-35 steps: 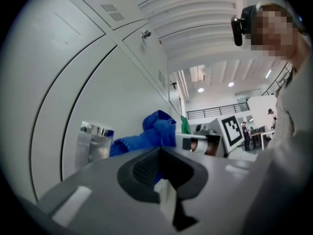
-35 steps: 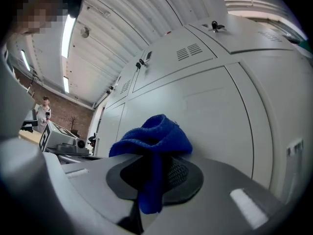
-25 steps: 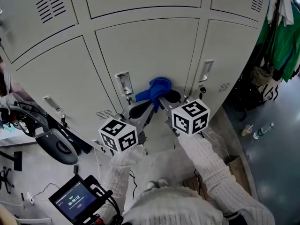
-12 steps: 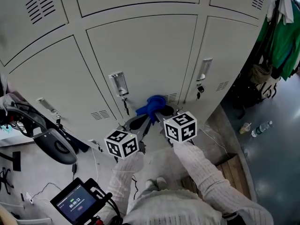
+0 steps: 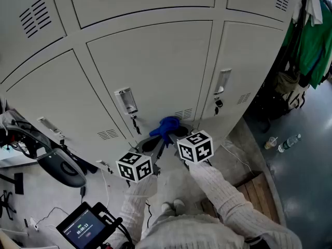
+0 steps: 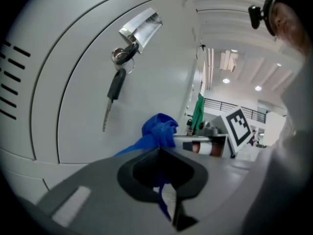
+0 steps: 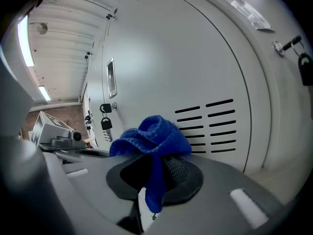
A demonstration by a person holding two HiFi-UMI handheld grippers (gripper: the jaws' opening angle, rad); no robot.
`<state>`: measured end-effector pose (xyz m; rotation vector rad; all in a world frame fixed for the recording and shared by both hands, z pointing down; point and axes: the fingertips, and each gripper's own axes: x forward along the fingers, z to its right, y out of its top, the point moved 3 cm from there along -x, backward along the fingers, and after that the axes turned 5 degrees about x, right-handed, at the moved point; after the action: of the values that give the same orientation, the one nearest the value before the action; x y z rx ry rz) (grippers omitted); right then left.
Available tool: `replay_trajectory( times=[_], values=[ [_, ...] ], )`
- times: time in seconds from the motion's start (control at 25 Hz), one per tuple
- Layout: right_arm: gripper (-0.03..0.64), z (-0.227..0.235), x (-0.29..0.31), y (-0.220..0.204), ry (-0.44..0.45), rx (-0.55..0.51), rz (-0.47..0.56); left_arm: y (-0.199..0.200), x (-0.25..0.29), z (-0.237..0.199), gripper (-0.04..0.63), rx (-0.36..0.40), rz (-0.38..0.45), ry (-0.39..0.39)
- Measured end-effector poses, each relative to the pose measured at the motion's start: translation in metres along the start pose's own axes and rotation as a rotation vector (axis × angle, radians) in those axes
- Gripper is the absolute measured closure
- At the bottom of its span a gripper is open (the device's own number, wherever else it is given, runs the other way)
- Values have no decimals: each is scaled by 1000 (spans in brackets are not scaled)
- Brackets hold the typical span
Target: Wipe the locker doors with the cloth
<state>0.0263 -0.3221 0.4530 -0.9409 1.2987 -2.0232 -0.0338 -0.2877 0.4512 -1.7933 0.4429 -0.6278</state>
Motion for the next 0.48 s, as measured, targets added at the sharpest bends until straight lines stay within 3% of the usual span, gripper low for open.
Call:
replay_trajectory(
  times=[0.24,0.48],
  values=[
    [568,0,0,2,1,16,-7,7,0,-1,589,10,7,10],
    [568,-6,-35,49,37,8,127,56,0,24,588,114,105,-163]
  ],
)
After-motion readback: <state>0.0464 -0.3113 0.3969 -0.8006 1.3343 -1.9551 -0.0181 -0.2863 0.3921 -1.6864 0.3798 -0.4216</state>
